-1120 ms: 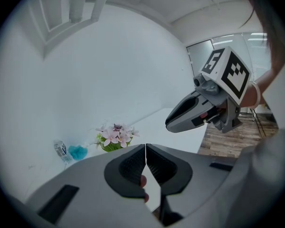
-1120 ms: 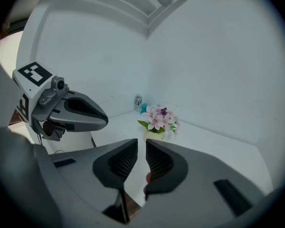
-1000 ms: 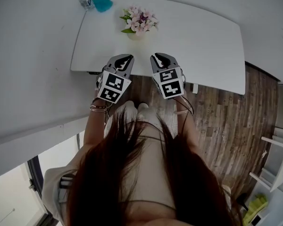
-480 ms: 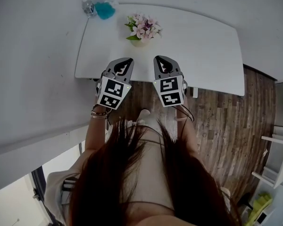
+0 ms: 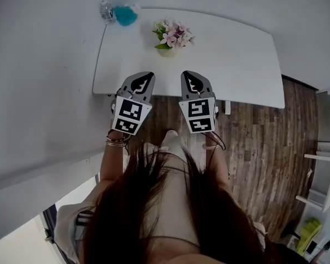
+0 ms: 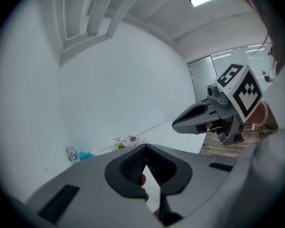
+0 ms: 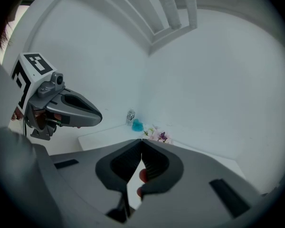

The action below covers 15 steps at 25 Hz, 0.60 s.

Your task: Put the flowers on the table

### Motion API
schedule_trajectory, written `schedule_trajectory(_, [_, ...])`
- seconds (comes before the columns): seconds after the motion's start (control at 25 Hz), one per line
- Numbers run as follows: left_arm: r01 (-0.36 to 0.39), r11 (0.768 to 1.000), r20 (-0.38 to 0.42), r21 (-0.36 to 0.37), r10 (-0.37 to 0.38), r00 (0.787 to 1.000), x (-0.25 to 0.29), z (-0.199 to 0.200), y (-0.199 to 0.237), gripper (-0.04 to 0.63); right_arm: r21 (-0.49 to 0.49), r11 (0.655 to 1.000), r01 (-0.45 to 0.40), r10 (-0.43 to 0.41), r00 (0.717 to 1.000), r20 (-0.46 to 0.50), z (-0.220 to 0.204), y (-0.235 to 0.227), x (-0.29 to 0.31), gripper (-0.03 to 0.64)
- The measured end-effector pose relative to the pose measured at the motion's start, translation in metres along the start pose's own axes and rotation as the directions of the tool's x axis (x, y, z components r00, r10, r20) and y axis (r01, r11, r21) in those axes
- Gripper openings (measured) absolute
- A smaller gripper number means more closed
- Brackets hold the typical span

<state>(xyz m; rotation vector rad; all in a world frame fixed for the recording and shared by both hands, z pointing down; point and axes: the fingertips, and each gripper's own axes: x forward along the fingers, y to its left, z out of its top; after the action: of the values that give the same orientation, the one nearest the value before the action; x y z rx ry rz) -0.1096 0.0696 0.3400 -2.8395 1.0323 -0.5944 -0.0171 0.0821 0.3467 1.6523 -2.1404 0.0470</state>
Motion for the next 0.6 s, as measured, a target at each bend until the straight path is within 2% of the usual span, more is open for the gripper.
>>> schedule_trajectory(0.32, [0.049,0.999,0.044,-0.017,-0.048,0.998,-0.036,-0.003,-0.002,0.003,0.027,0.996,0.082,-0.083,0.997,0.009,0.012,0.020,-0.025,0.025])
schedule_trajectory(0.6, [0.081,0.996,0.086,-0.025,-0.079,0.993,-0.064,-0.003,-0.008,0.003,0.035,0.992,0.121,-0.122,0.992,0.023,0.020,0.043,-0.048,0.025])
